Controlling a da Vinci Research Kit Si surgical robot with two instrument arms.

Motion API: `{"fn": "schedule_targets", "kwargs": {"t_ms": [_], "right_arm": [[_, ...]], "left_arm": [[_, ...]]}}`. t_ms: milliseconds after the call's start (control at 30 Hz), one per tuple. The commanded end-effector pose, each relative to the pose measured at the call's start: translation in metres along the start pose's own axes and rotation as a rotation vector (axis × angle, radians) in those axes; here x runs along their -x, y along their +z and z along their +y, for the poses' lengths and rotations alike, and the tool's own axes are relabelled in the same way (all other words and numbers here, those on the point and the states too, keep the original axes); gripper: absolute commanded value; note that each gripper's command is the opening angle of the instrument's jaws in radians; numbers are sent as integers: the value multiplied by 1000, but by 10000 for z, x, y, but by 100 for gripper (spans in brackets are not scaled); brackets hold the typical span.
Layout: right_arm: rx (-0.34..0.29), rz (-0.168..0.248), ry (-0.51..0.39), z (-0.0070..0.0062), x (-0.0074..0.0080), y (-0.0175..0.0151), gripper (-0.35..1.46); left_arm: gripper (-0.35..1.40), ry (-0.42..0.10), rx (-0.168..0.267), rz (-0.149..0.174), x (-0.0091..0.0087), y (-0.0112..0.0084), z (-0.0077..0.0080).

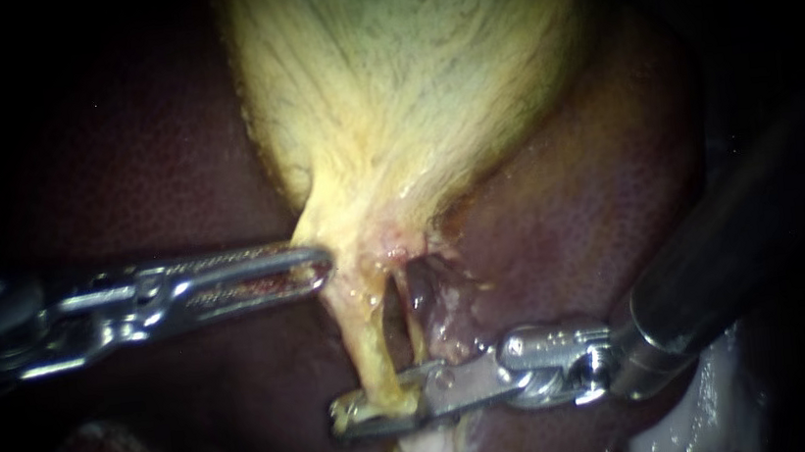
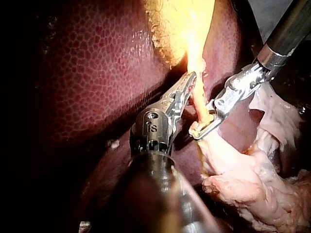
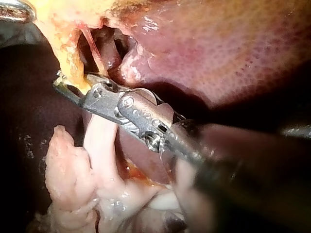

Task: Going back first clip left tube

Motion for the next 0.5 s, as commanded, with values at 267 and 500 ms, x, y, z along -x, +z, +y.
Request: {"fn": "schedule_targets", "kwargs": {"t_ms": [267, 500], "right_arm": [[2, -3, 1, 0, 0, -1, -35], [19, 24, -62, -4, -7, -3, 42]], "left_arm": [[-8, 0, -1, 0, 0, -1, 0], [-8, 1, -2, 0, -1, -3, 1]]}}
